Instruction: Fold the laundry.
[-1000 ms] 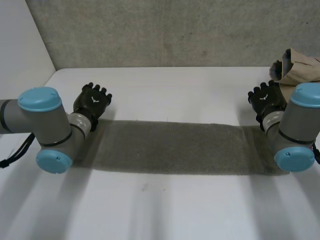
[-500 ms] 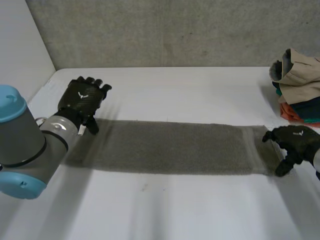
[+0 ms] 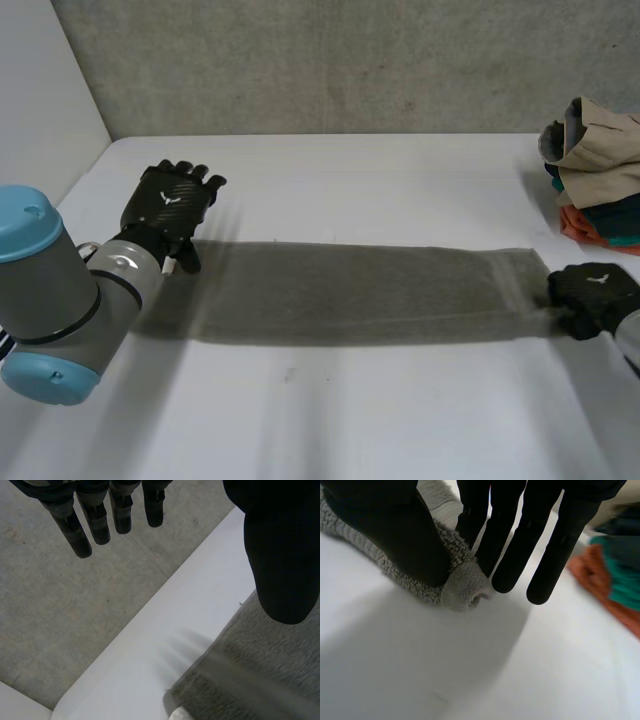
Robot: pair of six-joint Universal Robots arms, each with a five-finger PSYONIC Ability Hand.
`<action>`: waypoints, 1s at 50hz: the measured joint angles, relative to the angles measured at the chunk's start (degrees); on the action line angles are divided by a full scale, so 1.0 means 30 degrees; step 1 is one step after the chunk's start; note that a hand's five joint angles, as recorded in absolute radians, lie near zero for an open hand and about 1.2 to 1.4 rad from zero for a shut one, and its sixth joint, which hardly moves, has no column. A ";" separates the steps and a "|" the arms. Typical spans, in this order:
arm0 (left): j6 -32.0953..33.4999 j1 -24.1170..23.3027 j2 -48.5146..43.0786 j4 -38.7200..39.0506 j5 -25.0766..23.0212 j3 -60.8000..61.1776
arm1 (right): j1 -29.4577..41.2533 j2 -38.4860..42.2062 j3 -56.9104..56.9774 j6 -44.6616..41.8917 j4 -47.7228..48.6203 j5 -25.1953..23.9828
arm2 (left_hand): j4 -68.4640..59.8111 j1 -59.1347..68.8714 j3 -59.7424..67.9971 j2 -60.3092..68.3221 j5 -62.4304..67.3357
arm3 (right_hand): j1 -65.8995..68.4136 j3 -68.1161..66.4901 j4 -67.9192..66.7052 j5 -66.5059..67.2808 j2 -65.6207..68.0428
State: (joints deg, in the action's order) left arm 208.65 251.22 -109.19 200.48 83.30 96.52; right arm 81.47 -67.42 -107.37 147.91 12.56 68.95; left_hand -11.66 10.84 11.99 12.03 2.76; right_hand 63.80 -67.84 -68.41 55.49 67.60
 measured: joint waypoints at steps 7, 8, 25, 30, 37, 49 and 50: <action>0.0000 0.0123 0.0579 -0.0028 0.0011 0.0501 | -0.3157 -0.2183 0.0174 -0.2501 -0.0161 0.0626 | 0.0000 0.0000 0.0000 0.0000 -0.0002 | 0.0000 -0.0002 -0.0038 0.0055 0.0000; -0.0004 0.0156 0.0687 -0.0028 0.0011 0.0557 | -0.3606 -0.2398 0.0279 -0.3200 -0.0197 0.0696 | 0.0000 0.0000 0.0000 0.0000 -0.0002 | 0.0000 -0.0002 -0.0037 0.0099 0.0000; -0.1177 0.0504 0.2100 -0.0039 0.0005 0.0823 | 0.6472 -0.3385 0.3129 -0.7276 0.2725 0.0455 | 0.0000 0.0000 0.0000 0.0000 0.0000 | 0.0000 -0.0092 -0.0058 0.0243 -0.0002; -0.1349 0.0373 0.2387 -0.0033 0.0004 0.0820 | 1.2605 -0.1051 0.4342 -0.7363 0.4953 0.0016 | 0.0000 0.0000 0.0000 0.0000 -0.0002 | 0.0000 -0.0093 -0.0060 0.0240 -0.0002; -0.1327 -0.0159 0.2351 -0.0030 0.0007 0.0805 | 1.7447 0.3632 0.6598 -0.7930 0.4169 -0.0006 | 0.0000 0.0000 0.0000 0.0000 0.0000 | -0.3853 0.4503 0.4592 -0.4038 -0.4608; -0.1255 -0.1074 0.2157 -0.0005 0.0009 0.0252 | 1.6525 0.1783 0.6049 -0.3326 0.1049 0.5592 | 0.0000 0.0000 0.0000 0.0000 -0.0002 | -1.6991 1.8595 1.8883 -1.7693 -1.8477; -0.1255 -0.1098 0.2156 -0.0005 0.0008 0.0223 | 1.6270 0.1454 0.5797 -0.2957 0.0939 0.5702 | 0.0000 0.0000 0.0000 0.0000 0.0000 | -1.6990 1.8595 1.8883 -1.7693 -1.8477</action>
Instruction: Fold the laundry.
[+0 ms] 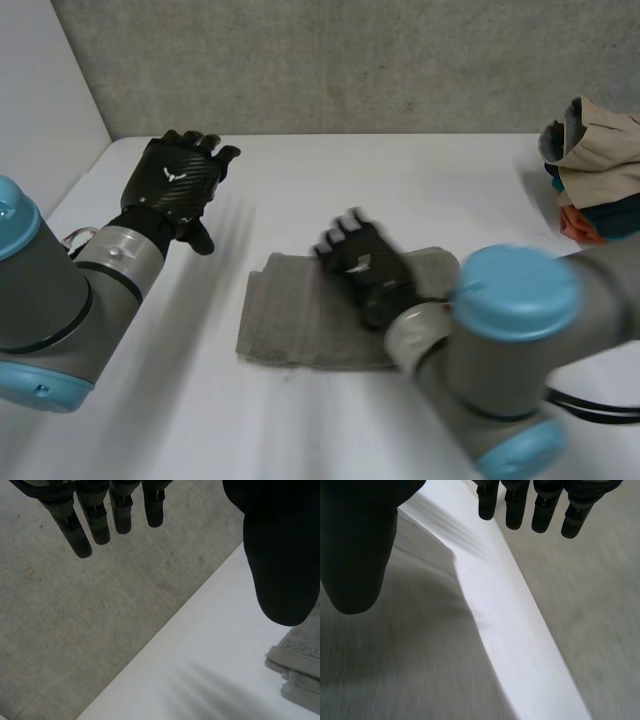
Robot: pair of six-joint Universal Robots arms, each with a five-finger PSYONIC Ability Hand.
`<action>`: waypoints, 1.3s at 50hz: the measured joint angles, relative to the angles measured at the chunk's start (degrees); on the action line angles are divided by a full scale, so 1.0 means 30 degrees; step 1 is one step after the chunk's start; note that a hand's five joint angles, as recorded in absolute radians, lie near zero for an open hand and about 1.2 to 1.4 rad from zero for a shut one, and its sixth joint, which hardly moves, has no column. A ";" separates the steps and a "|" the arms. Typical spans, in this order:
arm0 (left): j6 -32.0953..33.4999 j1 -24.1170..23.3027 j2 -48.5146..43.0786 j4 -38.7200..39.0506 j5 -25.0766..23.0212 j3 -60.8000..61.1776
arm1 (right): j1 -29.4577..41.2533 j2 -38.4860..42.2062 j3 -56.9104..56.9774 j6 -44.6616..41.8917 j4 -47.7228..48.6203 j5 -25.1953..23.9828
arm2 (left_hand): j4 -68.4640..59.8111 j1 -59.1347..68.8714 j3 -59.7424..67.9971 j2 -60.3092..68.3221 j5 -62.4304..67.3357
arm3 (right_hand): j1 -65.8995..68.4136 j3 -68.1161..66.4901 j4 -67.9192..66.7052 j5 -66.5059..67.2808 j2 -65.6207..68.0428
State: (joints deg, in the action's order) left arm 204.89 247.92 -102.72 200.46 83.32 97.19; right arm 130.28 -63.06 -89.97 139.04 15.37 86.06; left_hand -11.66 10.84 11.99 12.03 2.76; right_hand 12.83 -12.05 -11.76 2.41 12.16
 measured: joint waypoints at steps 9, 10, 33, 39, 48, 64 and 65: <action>-0.0026 -0.0532 -0.0086 0.0006 0.0000 -0.0215 | -0.5338 -0.3358 -0.5150 0.3557 -0.1914 -0.0936 | 0.0000 0.0000 0.0000 0.0000 0.0000 | 0.1903 -0.2043 -0.2121 0.2046 0.2029; -0.0029 -0.0604 -0.0116 0.0003 -0.0001 -0.0188 | -0.6074 -0.3329 -0.5671 0.3410 -0.2024 -0.1067 | 0.0000 -0.0002 0.0000 0.0000 0.0000 | 0.5518 -0.5834 -0.5496 0.5429 0.5850; -0.0673 -0.1020 0.0772 -0.0130 0.0310 -0.0380 | 0.1331 0.0753 0.0476 0.2267 0.0545 -0.1797 | 0.0000 0.0000 0.0000 0.0000 -0.0002 | 1.6042 -1.8337 -1.8575 1.8233 1.8244; -0.2263 -0.1302 0.0725 -0.0195 0.1070 -0.1184 | 0.1868 0.2282 0.1252 0.3319 -0.0508 -0.2800 | 0.0000 0.0000 0.0000 0.0000 0.0000 | 0.2380 -0.3983 -0.4067 0.3476 0.3513; -0.4201 -0.3368 -0.0609 -0.0640 0.2578 -0.3447 | -0.2897 -0.0630 0.0934 0.9837 -0.1401 -0.1903 | 0.0000 0.0002 0.0000 0.0000 -0.0002 | 0.0009 -0.0011 -0.0021 0.0002 0.0095; -0.4073 -0.8068 -0.8528 -0.3264 0.4790 -0.7878 | -0.4940 -0.0662 0.2502 1.2864 -0.5134 -0.1080 | 0.0000 0.0000 0.0000 0.0000 -0.0002 | 0.0009 -0.0017 -0.0021 -0.0003 0.0095; -0.4053 -0.8070 -0.8729 -0.3521 0.5246 -0.7941 | -0.4826 -0.0461 0.2650 1.2838 -0.5222 -0.1096 | 0.0000 0.0000 0.0000 0.0000 -0.0003 | 0.0009 -0.0017 -0.0021 -0.0002 0.0095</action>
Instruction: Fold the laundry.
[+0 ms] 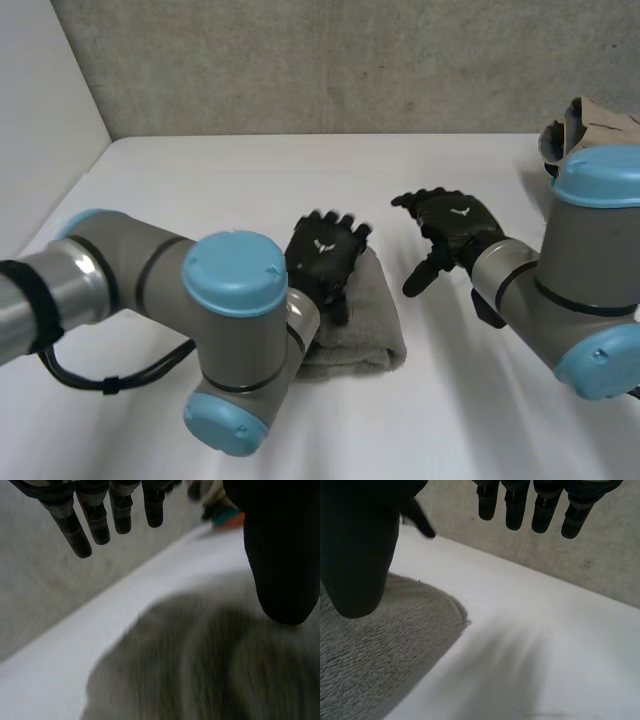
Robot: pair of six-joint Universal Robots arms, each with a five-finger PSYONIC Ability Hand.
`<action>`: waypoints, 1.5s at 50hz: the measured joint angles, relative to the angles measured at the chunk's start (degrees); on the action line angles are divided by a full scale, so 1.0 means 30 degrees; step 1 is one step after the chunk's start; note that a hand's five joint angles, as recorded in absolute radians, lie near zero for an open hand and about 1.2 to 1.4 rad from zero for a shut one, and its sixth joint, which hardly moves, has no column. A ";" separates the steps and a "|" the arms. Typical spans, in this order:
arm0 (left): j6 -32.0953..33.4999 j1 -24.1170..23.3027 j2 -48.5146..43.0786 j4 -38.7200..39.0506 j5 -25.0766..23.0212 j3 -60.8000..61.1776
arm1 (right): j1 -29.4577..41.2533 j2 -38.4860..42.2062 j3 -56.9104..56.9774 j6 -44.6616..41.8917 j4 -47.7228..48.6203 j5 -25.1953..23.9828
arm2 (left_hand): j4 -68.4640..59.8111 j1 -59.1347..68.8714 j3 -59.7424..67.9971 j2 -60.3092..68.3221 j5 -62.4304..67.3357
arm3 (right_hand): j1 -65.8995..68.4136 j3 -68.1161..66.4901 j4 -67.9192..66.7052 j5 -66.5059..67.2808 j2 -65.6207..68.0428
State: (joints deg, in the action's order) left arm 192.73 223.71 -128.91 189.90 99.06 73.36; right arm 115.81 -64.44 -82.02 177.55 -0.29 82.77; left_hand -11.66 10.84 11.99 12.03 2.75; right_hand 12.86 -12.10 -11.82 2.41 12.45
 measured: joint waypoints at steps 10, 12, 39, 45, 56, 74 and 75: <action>0.1000 0.0898 0.0351 -0.1512 0.2857 0.1807 | 0.2403 0.2812 0.1665 -0.0206 -0.0830 -0.0378 | 0.0002 0.0000 0.0000 0.0000 0.0002 | 0.0000 0.0000 0.0000 0.0000 0.0000; 0.1428 0.1096 0.0759 -0.1498 0.2859 0.2400 | 0.2689 0.3468 0.1964 -0.0245 -0.0959 -0.0371 | 0.0000 0.0000 0.0000 0.0000 0.0003 | 0.0000 0.0000 0.0000 0.0000 0.0000; 0.2074 0.3291 0.6126 -0.1931 -0.5041 0.1037 | 0.5636 -0.0470 -0.1775 -0.5873 0.1181 0.2874 | 0.0000 0.0000 0.0000 0.0000 -0.0003 | 0.0000 0.0000 0.0000 -0.0014 0.0000; 0.1791 0.3902 0.6169 -0.4267 -1.0052 -0.0912 | 0.6900 -0.0164 -0.4454 -0.5997 0.3808 0.3305 | 0.0000 0.0000 0.0000 0.0000 -0.0003 | 0.0000 0.0000 0.0000 -0.0008 0.0000; 0.1032 0.3992 0.5203 -0.6275 -1.3213 -0.2492 | 0.7459 0.2531 -0.5407 -0.6600 0.9368 0.5496 | 0.0000 0.0000 0.0000 0.0000 -0.0003 | 0.0000 0.0000 0.0000 -0.0008 0.0000; 0.0889 0.3774 0.4771 -0.6119 -1.2974 -0.2400 | 0.7422 0.4561 -0.3552 -0.7383 1.1987 0.5420 | 0.0000 0.0000 0.0000 0.0000 -0.0003 | 0.5492 -0.5704 -0.5774 0.5051 0.5622; 0.0885 0.3781 0.4772 -0.6118 -1.2974 -0.2400 | 0.7408 0.4680 -0.3376 -0.7388 1.1969 0.5370 | 0.0000 0.0000 0.0000 0.0000 -0.0003 | 0.8129 -0.8275 -0.8310 0.7352 0.8254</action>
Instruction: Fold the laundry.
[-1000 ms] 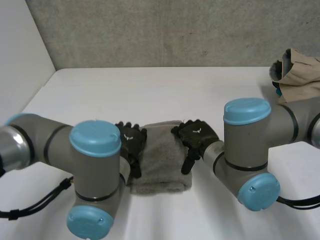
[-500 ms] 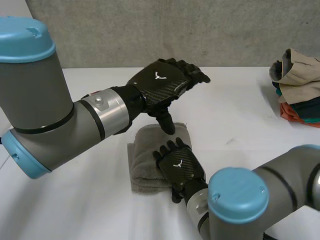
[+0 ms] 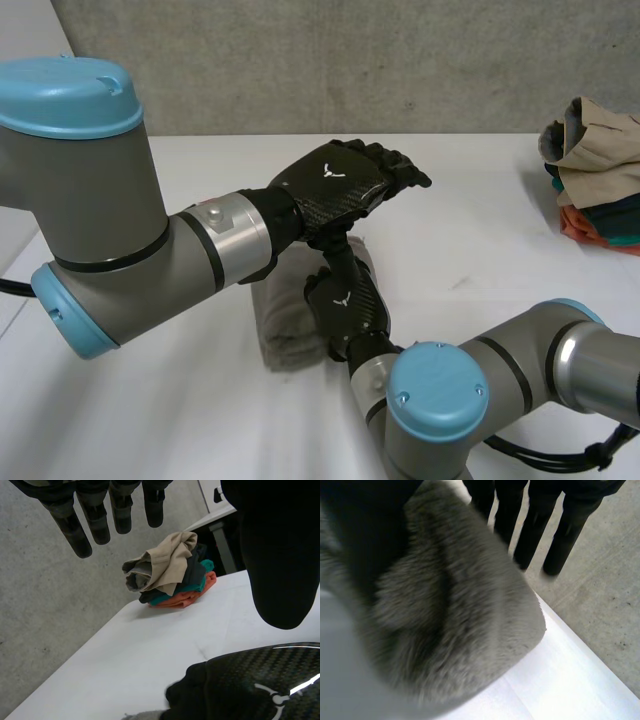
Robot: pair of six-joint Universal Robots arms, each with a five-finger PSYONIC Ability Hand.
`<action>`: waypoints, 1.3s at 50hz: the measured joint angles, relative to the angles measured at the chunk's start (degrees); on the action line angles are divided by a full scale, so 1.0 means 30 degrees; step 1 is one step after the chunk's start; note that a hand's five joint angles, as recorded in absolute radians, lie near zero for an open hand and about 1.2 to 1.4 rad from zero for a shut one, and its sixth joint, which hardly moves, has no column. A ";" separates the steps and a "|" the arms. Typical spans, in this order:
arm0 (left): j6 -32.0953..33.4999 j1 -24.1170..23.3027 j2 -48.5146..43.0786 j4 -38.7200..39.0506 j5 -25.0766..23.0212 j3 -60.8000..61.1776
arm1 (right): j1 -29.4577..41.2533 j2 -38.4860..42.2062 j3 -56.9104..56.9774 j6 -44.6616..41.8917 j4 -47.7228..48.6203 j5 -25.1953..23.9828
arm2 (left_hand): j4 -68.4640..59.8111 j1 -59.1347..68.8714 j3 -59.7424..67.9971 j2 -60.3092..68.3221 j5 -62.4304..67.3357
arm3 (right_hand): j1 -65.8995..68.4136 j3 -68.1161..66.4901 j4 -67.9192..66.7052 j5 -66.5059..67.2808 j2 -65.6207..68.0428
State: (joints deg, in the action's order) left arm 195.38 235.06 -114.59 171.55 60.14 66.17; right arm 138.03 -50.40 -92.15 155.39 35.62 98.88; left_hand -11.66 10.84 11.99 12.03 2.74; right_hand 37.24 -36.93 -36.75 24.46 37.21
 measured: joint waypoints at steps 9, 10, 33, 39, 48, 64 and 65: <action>-0.0254 0.0185 0.0096 0.0185 0.0212 -0.0167 | -0.1097 -0.0553 0.1252 0.0059 -0.0021 -0.1017 | 0.0000 0.0000 0.0000 0.0000 0.0000 | 0.7283 -0.9546 -1.0219 0.9159 0.9471; -0.0309 0.0205 0.0127 0.0239 0.0285 -0.0234 | -0.1333 -0.0826 0.1391 0.0070 -0.0006 -0.1175 | 0.0000 0.0000 0.0000 0.0000 0.0000 | 0.7283 -0.9546 -1.0219 0.9166 0.9471; -0.4475 0.1811 0.2455 0.2740 0.1482 -0.2316 | -0.9135 -0.3809 0.7863 0.1229 0.0205 -0.5338 | 0.0000 0.0000 0.0000 0.0000 0.0000 | 0.7283 -0.9632 -1.0518 0.9362 0.9471; -0.4675 0.1712 0.2545 0.2833 0.1460 -0.2188 | -1.2442 -0.4004 0.9218 0.3348 0.1517 -0.5654 | 0.0000 0.0000 0.0000 0.0000 0.0000 | 0.7283 -0.9632 -1.0521 0.9362 0.9473; -0.4564 0.1515 0.2317 0.2794 0.1425 -0.1941 | -1.7782 -0.2166 0.9905 0.6938 0.4866 -0.7746 | 0.0000 0.0000 0.0000 0.0000 0.0000 | 0.7283 -0.9632 -1.0526 0.9517 0.9473; -0.4461 0.0912 0.1299 0.2788 0.1443 -0.1539 | -2.2771 0.4748 0.9506 0.7920 0.7676 -1.4491 | 0.0000 0.0000 0.0000 0.0000 0.0000 | 0.7065 -0.8437 -0.9276 0.9247 0.8332; -0.4455 0.0870 0.1231 0.2789 0.1442 -0.1513 | -2.2891 0.4679 0.9336 0.7893 0.7667 -1.4657 | 0.0000 0.0002 0.0000 0.0000 0.0000 | 0.6185 -0.6757 -0.7245 0.7831 0.6624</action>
State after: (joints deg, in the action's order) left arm 182.02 237.67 -110.90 179.91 64.46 61.62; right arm 69.36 -36.36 -64.14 179.06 58.62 54.91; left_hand -11.66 10.84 11.99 12.03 2.74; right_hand 55.80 -57.20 -58.49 47.96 57.08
